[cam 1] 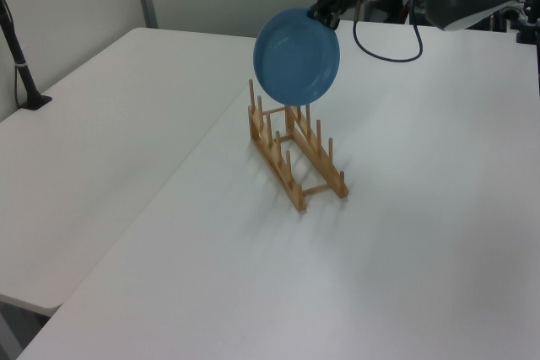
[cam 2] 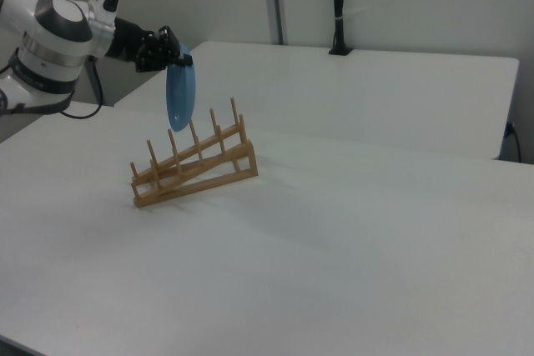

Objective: Place plate in plate rack
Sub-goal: 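Lower the plate edge-first between the rack pegs, standing it upright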

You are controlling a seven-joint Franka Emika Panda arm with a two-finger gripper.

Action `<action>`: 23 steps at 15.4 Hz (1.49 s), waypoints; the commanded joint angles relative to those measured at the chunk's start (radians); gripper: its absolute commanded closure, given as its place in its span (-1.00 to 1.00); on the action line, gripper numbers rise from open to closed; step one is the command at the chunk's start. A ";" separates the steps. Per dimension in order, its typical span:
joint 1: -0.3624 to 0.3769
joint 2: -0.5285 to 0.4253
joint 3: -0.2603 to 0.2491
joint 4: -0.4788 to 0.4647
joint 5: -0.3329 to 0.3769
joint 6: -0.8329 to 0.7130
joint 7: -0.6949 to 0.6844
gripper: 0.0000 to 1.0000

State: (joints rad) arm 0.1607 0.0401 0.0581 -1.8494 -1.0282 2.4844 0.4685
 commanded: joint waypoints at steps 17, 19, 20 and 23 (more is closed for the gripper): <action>0.034 0.026 -0.007 -0.085 -0.248 -0.021 0.165 1.00; 0.039 0.035 -0.009 -0.091 -0.260 -0.021 0.188 1.00; 0.040 0.035 -0.008 -0.093 -0.260 -0.021 0.191 1.00; 0.042 0.035 -0.006 -0.096 -0.260 -0.022 0.219 0.13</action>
State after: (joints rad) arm 0.1866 0.0918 0.0572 -1.9270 -1.2567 2.4833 0.6253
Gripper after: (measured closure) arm 0.907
